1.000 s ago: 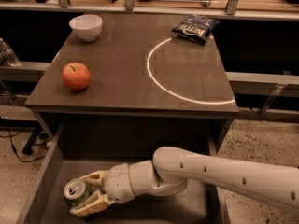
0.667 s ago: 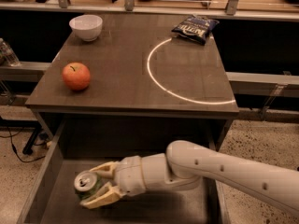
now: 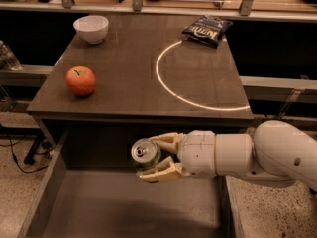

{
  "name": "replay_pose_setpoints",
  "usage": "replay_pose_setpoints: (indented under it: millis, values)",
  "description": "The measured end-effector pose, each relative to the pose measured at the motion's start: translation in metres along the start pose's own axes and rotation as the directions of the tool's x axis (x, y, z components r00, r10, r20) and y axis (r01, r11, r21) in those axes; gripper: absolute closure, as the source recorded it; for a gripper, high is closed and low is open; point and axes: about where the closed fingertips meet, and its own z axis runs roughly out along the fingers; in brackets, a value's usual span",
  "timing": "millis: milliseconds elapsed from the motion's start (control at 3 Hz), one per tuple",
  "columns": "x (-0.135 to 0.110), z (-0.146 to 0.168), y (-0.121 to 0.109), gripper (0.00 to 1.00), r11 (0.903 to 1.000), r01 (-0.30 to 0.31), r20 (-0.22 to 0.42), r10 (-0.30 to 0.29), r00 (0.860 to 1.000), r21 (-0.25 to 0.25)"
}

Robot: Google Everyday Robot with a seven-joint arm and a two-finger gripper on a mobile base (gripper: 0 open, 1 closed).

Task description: Pick green can from top drawer and place on counter

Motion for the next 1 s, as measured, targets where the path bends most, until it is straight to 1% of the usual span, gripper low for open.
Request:
replay_pose_setpoints:
  millis: [333, 667, 1000]
  values:
    - [-0.005, -0.001, -0.003, 1.0, 0.9999, 0.01, 0.0, -0.01, 1.0, 0.004]
    - [-0.07, -0.014, -0.043, 1.0, 0.9912, 0.12, -0.012, -0.119, 0.993, 0.057]
    - [-0.145, -0.045, -0.085, 1.0, 0.9724, 0.183, -0.025, -0.181, 0.983, 0.145]
